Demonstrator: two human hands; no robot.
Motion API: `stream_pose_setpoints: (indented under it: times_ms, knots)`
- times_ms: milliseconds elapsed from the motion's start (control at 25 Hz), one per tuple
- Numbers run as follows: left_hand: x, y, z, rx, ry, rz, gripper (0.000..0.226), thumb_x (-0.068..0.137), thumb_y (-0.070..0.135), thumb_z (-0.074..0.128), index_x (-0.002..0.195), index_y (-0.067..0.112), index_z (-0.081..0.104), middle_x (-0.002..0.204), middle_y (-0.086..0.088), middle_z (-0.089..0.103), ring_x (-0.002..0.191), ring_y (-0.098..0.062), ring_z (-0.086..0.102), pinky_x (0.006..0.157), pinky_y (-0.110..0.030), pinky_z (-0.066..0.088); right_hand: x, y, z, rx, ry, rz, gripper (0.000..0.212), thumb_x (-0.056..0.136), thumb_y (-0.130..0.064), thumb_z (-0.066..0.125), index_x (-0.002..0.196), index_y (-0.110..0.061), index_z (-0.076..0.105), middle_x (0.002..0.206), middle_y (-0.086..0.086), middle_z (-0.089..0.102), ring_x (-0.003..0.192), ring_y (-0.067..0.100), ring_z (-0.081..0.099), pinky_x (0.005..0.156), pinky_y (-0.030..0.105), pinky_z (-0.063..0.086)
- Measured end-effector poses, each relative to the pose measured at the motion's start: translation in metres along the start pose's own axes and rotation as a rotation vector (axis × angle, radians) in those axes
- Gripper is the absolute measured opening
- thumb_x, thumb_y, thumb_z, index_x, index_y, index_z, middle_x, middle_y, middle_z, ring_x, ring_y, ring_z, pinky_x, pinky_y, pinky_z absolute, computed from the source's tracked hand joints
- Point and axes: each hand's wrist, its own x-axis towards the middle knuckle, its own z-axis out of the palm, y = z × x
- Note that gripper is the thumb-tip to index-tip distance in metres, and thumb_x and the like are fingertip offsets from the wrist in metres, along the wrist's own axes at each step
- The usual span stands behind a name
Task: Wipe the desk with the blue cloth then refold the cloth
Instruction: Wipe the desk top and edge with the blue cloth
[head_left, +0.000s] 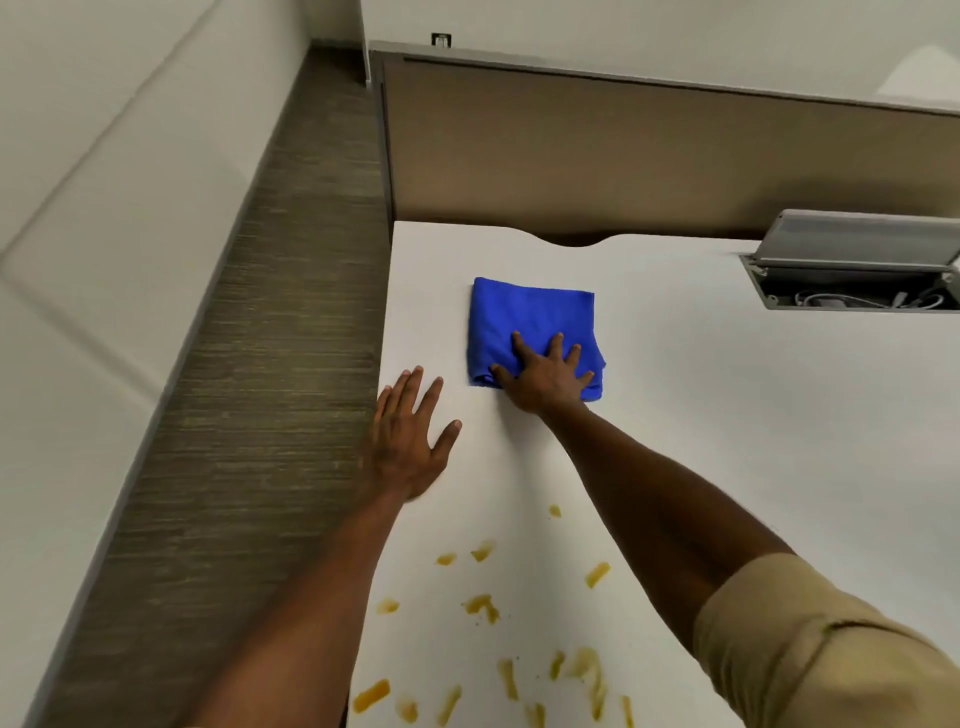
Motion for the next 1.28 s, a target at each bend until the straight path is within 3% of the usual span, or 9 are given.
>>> stream_pose_setpoints:
  times_ms: [160, 320, 440, 520, 680, 840, 960, 1080, 1280]
  knots:
    - [0.000, 0.000, 0.006, -0.007, 0.024, -0.002, 0.071, 0.098, 0.058, 0.038, 0.156, 0.016, 0.043, 0.166, -0.013, 0.032, 0.156, -0.028, 0.025, 0.127, -0.048, 0.021, -0.033, 0.047, -0.001, -0.107, 0.022, -0.127, 0.054, 0.109, -0.044, 0.040, 0.161, -0.045, 0.027, 0.173, 0.008, 0.013, 0.159, 0.039, 0.005, 0.121, 0.073, 0.015]
    - [0.000, -0.002, 0.009, 0.027, 0.027, -0.001, 0.071, 0.099, 0.059, 0.038, 0.156, 0.017, 0.043, 0.166, -0.013, 0.032, 0.156, -0.028, 0.025, 0.126, -0.048, 0.022, -0.099, 0.114, 0.000, -0.141, -0.033, -0.150, 0.049, 0.108, -0.049, 0.040, 0.156, -0.039, 0.042, 0.170, 0.002, 0.030, 0.158, 0.031, 0.022, 0.118, 0.060, 0.034]
    - [0.000, 0.000, 0.008, 0.021, 0.021, -0.013, 0.072, 0.098, 0.060, 0.036, 0.156, 0.017, 0.042, 0.167, -0.013, 0.032, 0.156, -0.028, 0.024, 0.127, -0.048, 0.021, -0.153, 0.165, -0.008, -0.173, 0.027, -0.091, 0.036, 0.107, -0.049, 0.043, 0.118, -0.027, 0.070, 0.125, 0.003, 0.068, 0.128, 0.030, 0.057, 0.092, 0.044, 0.048]
    - [-0.001, 0.000, 0.008, 0.032, 0.000, -0.017, 0.073, 0.099, 0.061, 0.033, 0.158, 0.018, 0.039, 0.168, -0.012, 0.028, 0.157, -0.027, 0.021, 0.128, -0.047, 0.017, -0.181, 0.186, -0.011, -0.188, 0.146, -0.030, 0.035, 0.105, -0.046, 0.046, 0.086, -0.022, 0.062, 0.085, 0.002, 0.065, 0.094, 0.032, 0.066, 0.074, 0.036, 0.040]
    - [0.000, -0.001, 0.008, 0.044, -0.016, -0.019, 0.075, 0.099, 0.062, 0.032, 0.159, 0.019, 0.036, 0.169, -0.012, 0.026, 0.158, -0.025, 0.017, 0.129, -0.046, 0.014, -0.212, 0.191, 0.006, 0.037, 0.159, -0.102, 0.041, 0.105, -0.041, 0.053, 0.068, -0.024, 0.055, 0.093, 0.001, 0.056, 0.091, 0.022, 0.051, 0.075, 0.033, 0.036]
    - [0.000, -0.001, 0.009, 0.048, -0.029, -0.026, 0.075, 0.098, 0.063, 0.030, 0.159, 0.019, 0.035, 0.169, -0.011, 0.025, 0.159, -0.025, 0.016, 0.129, -0.045, 0.012, -0.218, 0.188, 0.018, 0.520, 0.079, -0.161, 0.048, 0.108, -0.045, 0.043, 0.100, -0.015, 0.080, 0.133, -0.007, 0.061, 0.121, 0.012, 0.055, 0.100, 0.029, 0.040]
    - [0.000, -0.002, 0.010, 0.044, -0.025, -0.028, 0.076, 0.098, 0.063, 0.030, 0.159, 0.019, 0.036, 0.169, -0.011, 0.026, 0.158, -0.025, 0.017, 0.129, -0.045, 0.012, -0.217, 0.183, 0.023, 0.830, 0.113, -0.100, 0.055, 0.108, -0.053, 0.035, 0.107, -0.023, 0.081, 0.122, -0.012, 0.074, 0.118, 0.003, 0.064, 0.102, 0.018, 0.044]
    - [0.000, -0.002, 0.010, 0.045, -0.024, -0.025, 0.076, 0.098, 0.063, 0.031, 0.159, 0.019, 0.036, 0.169, -0.012, 0.026, 0.158, -0.026, 0.017, 0.129, -0.045, 0.013, -0.204, 0.175, 0.035, 0.594, 0.304, -0.085, 0.031, 0.106, -0.046, 0.052, 0.122, -0.031, 0.074, 0.137, -0.006, 0.067, 0.133, 0.014, 0.057, 0.111, 0.028, 0.044]
    - [0.001, -0.002, 0.010, 0.054, -0.003, -0.018, 0.075, 0.098, 0.062, 0.033, 0.158, 0.018, 0.038, 0.168, -0.014, 0.028, 0.157, -0.027, 0.020, 0.128, -0.048, 0.016, -0.186, 0.144, 0.080, -0.042, 0.199, -0.063, 0.085, 0.093, -0.083, 0.024, 0.164, -0.044, -0.002, 0.173, -0.004, -0.019, 0.159, 0.026, -0.021, 0.126, 0.052, -0.013]
